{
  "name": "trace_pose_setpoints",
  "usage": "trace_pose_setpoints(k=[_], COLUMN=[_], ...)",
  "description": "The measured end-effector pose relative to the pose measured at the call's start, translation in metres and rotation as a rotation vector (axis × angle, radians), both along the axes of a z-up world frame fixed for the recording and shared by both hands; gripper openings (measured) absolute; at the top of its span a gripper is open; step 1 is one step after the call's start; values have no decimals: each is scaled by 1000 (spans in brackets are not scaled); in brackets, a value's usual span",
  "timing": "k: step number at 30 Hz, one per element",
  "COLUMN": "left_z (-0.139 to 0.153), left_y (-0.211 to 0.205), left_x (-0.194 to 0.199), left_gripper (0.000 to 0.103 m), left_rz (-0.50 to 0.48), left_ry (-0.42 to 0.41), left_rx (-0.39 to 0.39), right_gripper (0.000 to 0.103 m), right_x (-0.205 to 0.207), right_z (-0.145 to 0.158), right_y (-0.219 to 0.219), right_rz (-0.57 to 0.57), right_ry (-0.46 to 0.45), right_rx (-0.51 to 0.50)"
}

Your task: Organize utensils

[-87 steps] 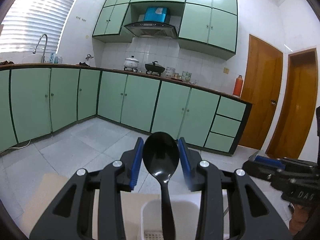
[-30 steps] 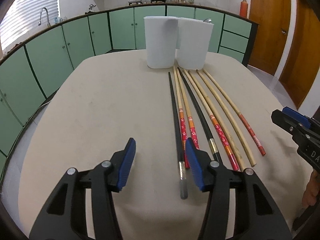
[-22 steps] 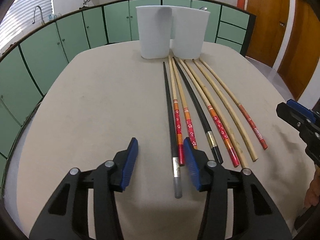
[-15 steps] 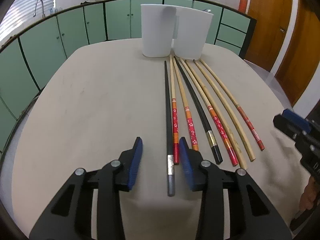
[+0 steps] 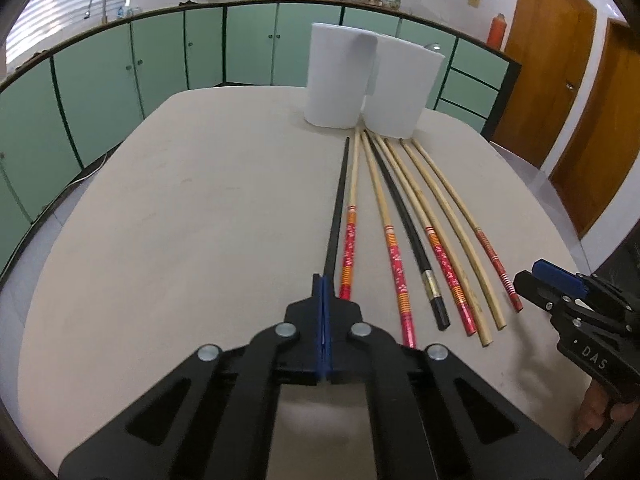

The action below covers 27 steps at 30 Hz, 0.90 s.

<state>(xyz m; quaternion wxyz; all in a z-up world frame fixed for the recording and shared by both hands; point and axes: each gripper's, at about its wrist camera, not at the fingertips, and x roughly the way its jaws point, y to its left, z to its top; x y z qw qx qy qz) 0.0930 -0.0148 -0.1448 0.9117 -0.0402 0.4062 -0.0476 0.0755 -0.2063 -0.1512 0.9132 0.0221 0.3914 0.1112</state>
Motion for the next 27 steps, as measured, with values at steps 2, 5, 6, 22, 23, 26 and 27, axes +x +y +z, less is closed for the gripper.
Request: trace_pose_setpoints(k=[2,5,6,22,23,26,27], left_z=[0,-1,-2,-2,-1,-1,-2], left_y=[5,11,12,6,5,1,-2], left_x=[0,2,3,-15,-16,-19,-19], left_gripper=[0,0,0,17,18,18,18], left_rz=[13,41,52,-16,-21,-40,-46], left_ry=[2,4,9,20,18,13,14], left_rx=[-13,-18,-18,-25,-26,-18,-12], right_gripper=[38,38,38,38,38,38,38], right_x=[-1,-1,-1,-3,-2,-2,-2], right_z=[1,1,1,5,5,4,4], right_y=[0,0,0,-6,-6,-6,-7], right_rz=[3,3,2,-5,-4,-9,-15], right_ry=[-2,-6,-5,-18,-19,-19,-20], right_rx=[-2,-4,-5,13,13,16,20])
